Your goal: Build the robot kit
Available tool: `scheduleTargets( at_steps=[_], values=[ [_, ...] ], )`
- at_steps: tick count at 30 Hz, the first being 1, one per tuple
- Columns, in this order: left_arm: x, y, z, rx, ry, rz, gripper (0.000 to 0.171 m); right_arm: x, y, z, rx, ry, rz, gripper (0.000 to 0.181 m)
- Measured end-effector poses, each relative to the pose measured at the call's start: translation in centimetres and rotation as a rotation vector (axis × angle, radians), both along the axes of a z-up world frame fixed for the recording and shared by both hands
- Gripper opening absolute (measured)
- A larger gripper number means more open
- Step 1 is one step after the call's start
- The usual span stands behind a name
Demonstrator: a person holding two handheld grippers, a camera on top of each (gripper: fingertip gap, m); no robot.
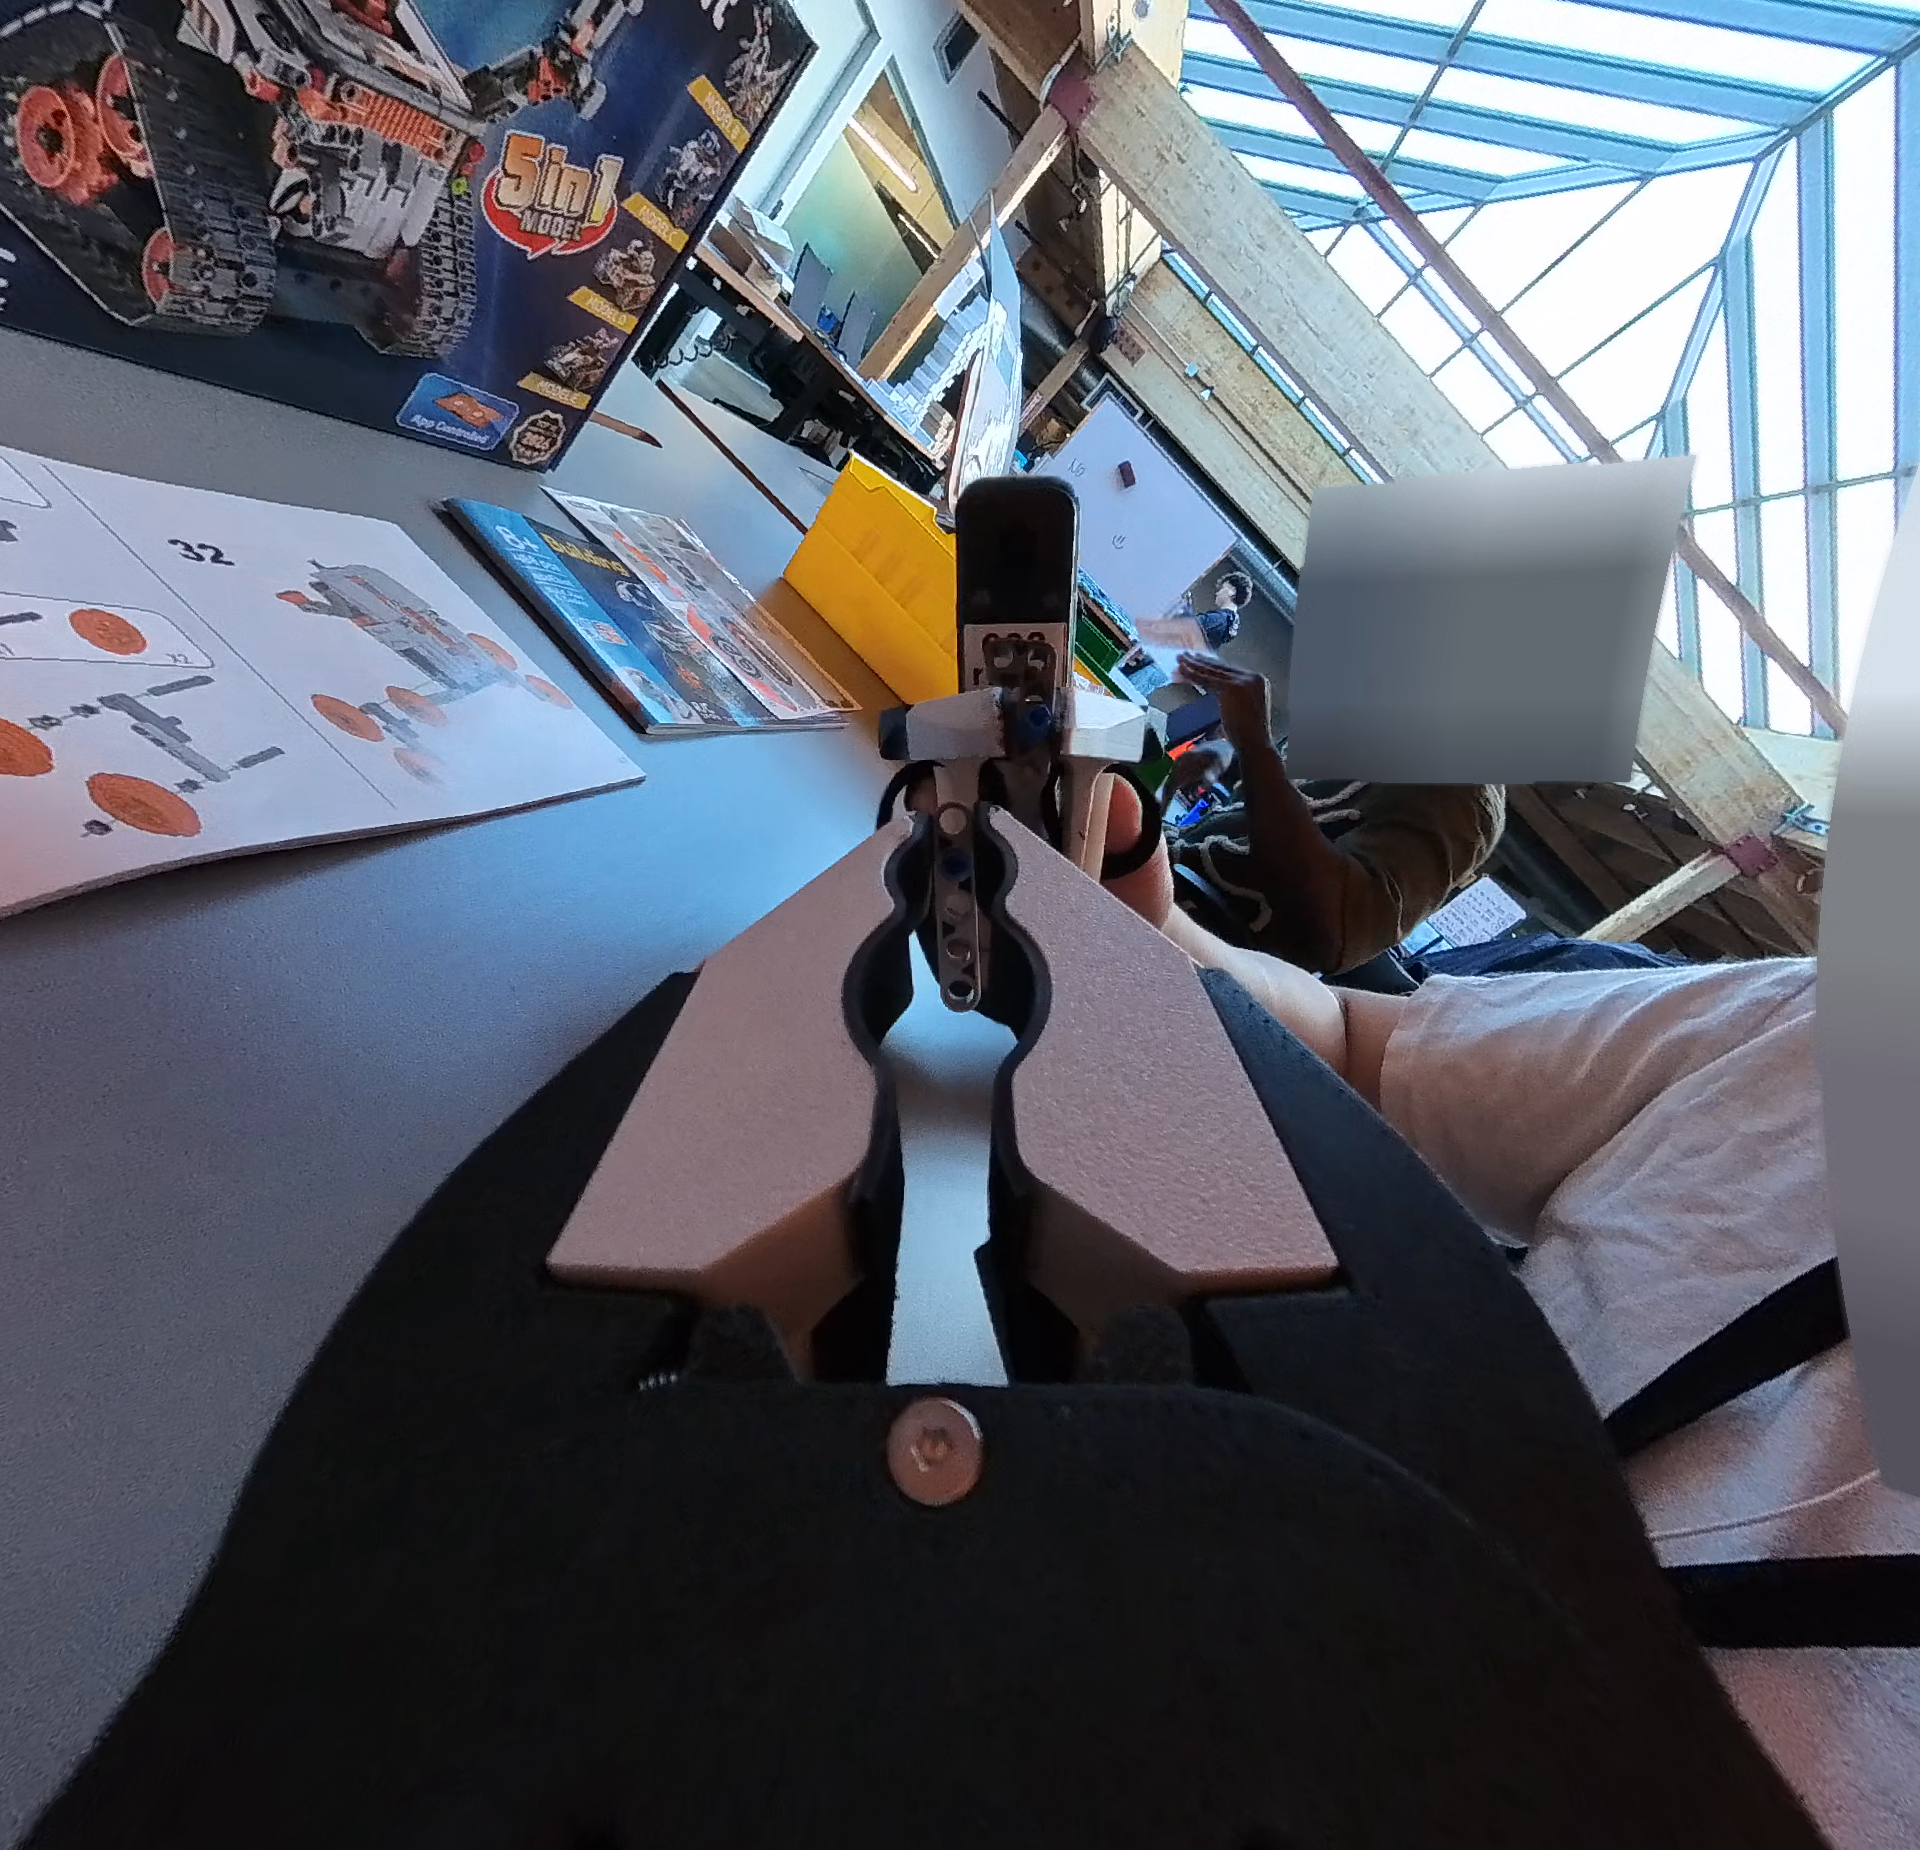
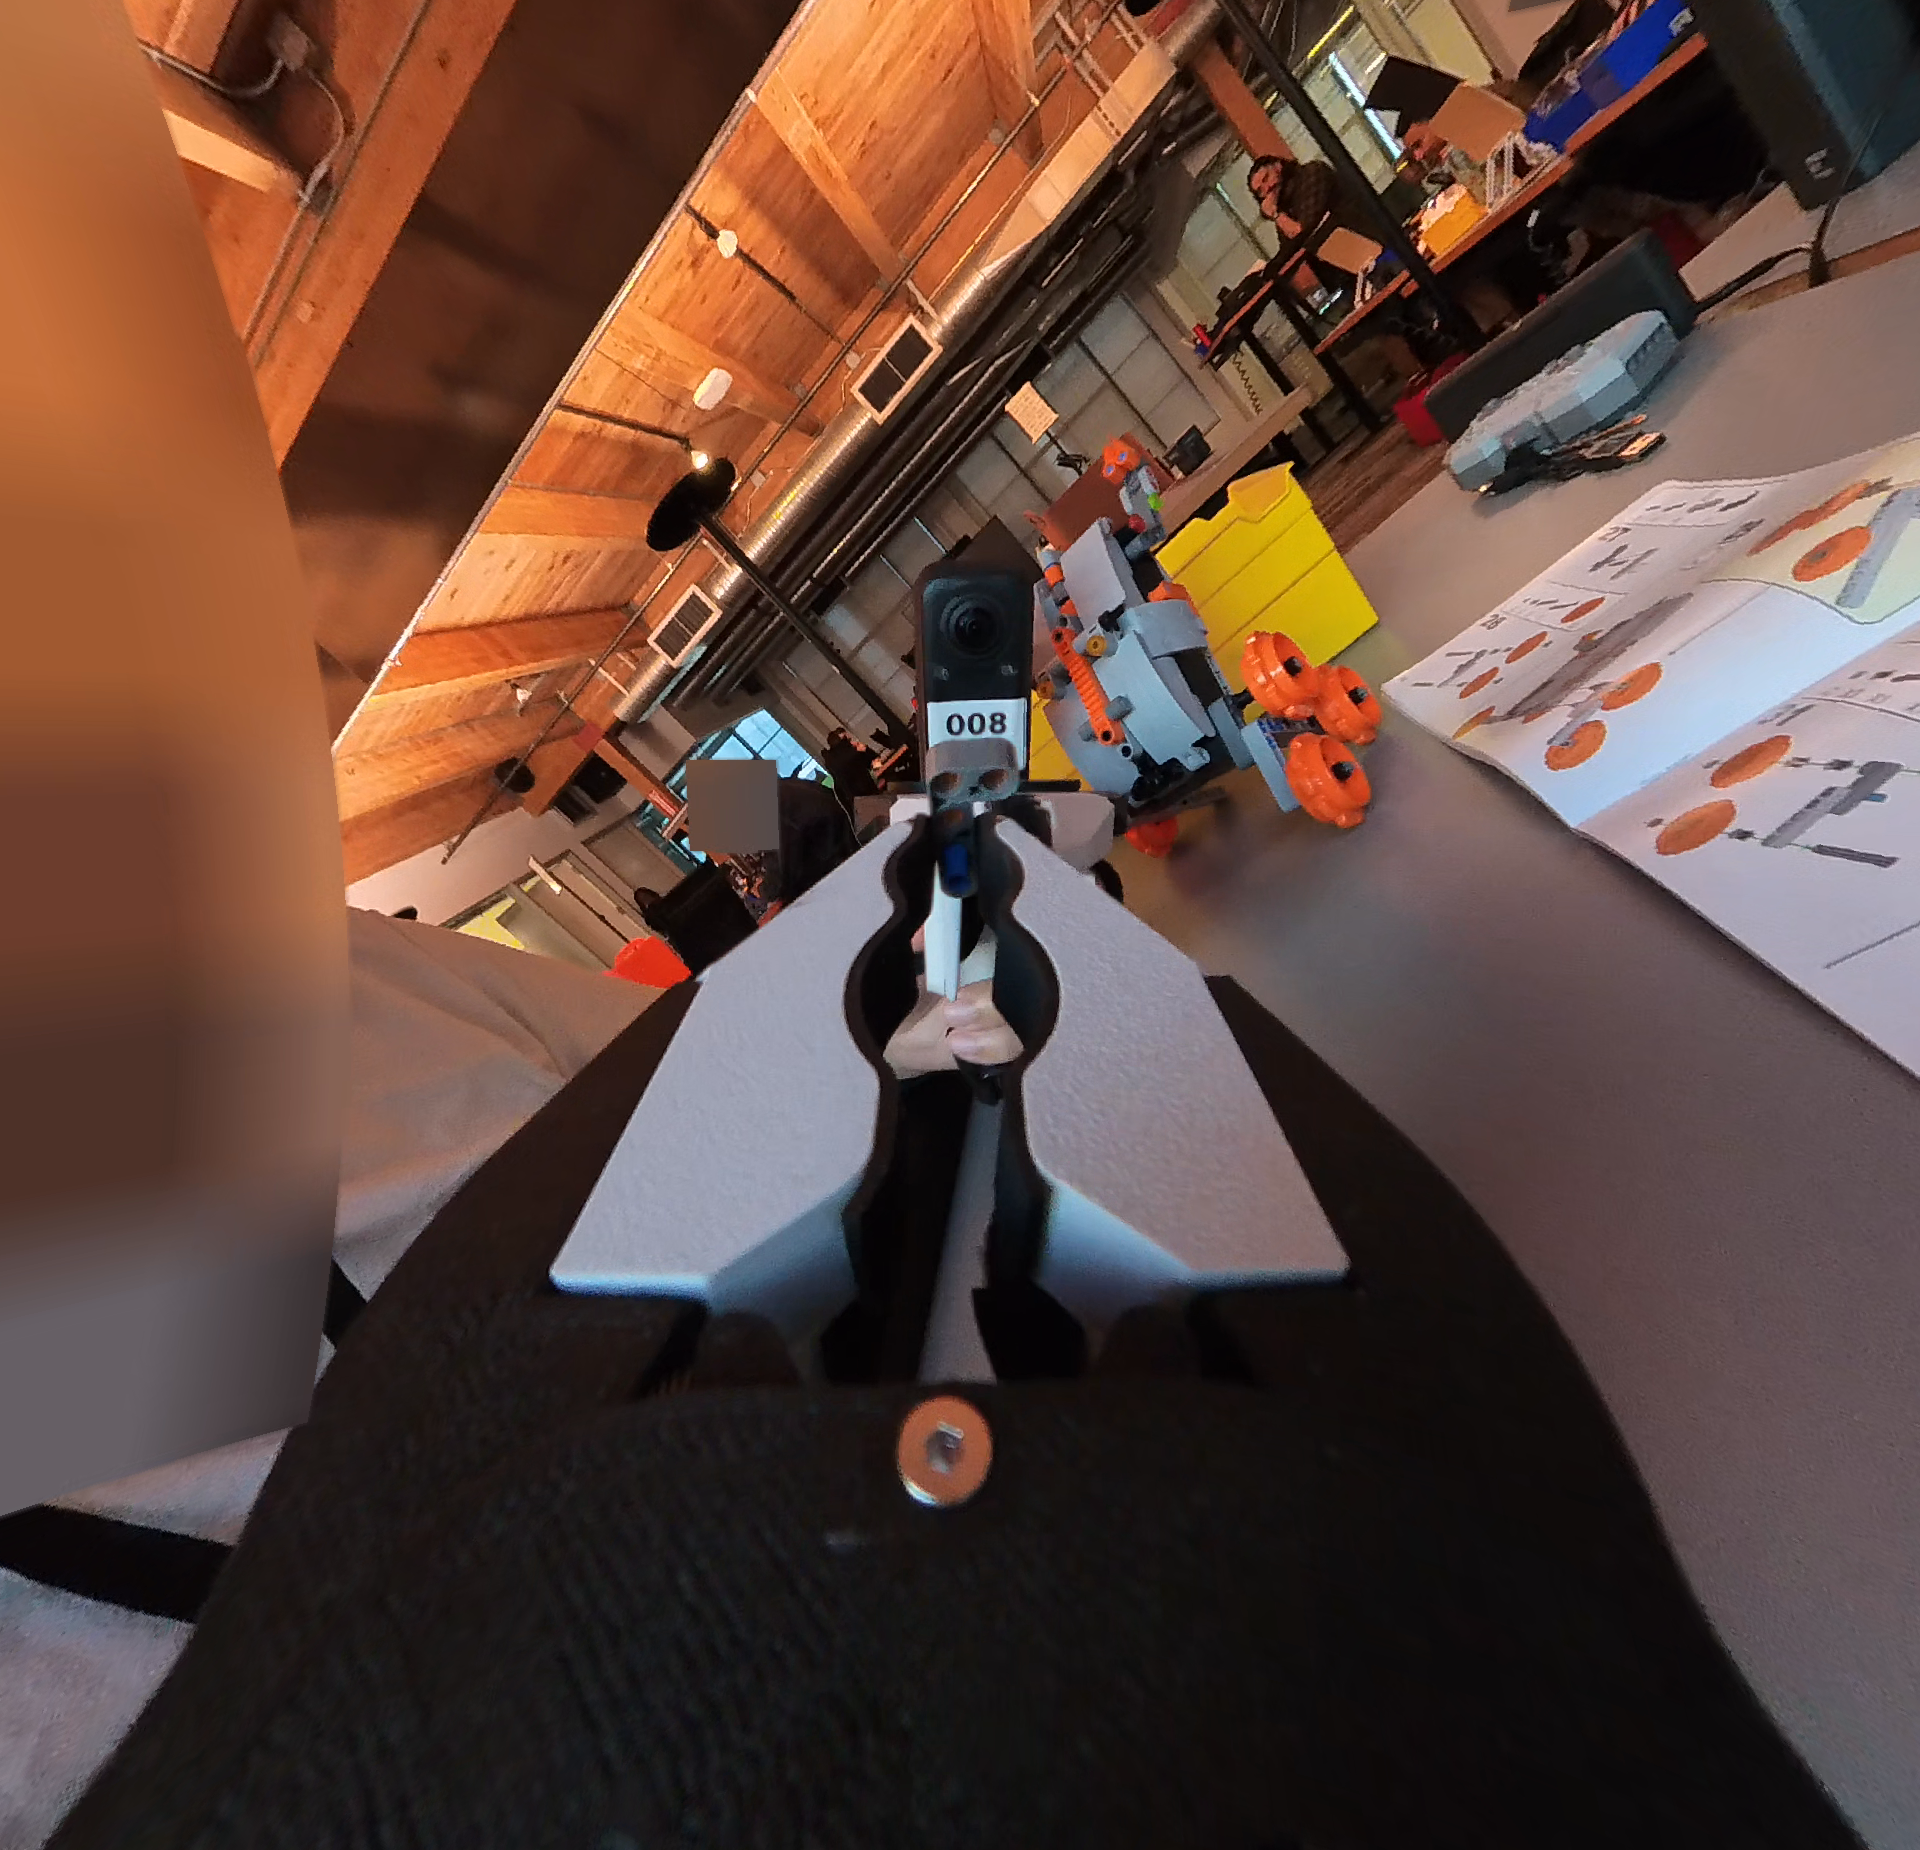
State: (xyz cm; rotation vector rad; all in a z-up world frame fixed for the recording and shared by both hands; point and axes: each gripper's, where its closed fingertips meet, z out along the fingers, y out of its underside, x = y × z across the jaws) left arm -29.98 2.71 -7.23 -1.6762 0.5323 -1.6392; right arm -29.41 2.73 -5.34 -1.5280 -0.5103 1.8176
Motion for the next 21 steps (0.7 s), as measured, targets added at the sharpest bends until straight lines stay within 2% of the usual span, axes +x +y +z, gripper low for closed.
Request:
scheduleTargets(
  at_steps=[4, 10, 16, 21],
  values=[
    [0.0, 0.1, -0.1, -0.009, -0.001, 0.000, 0.005, 0.6, 0.9, -0.1, -0.074, 0.054, -0.012, 0.006],
    [-0.1, 0.2, -0.5, -0.058, 0.006, 0.004, 0.005, 1.6, 1.3, 0.7, -0.184, 0.166, 0.049, 0.006],
    [-0.4, 0.0, -0.3, -0.052, 0.028, 0.017, 0.005, 1.8, 1.5, -1.1, -0.180, 0.011, 0.069, 0.006],
    [-1.2, 0.8, -1.0, 0.039, 0.147, 0.088, 0.005, 4.1, 3.1, -2.4, -0.168, -0.094, 0.037, 0.007]
  ],
)
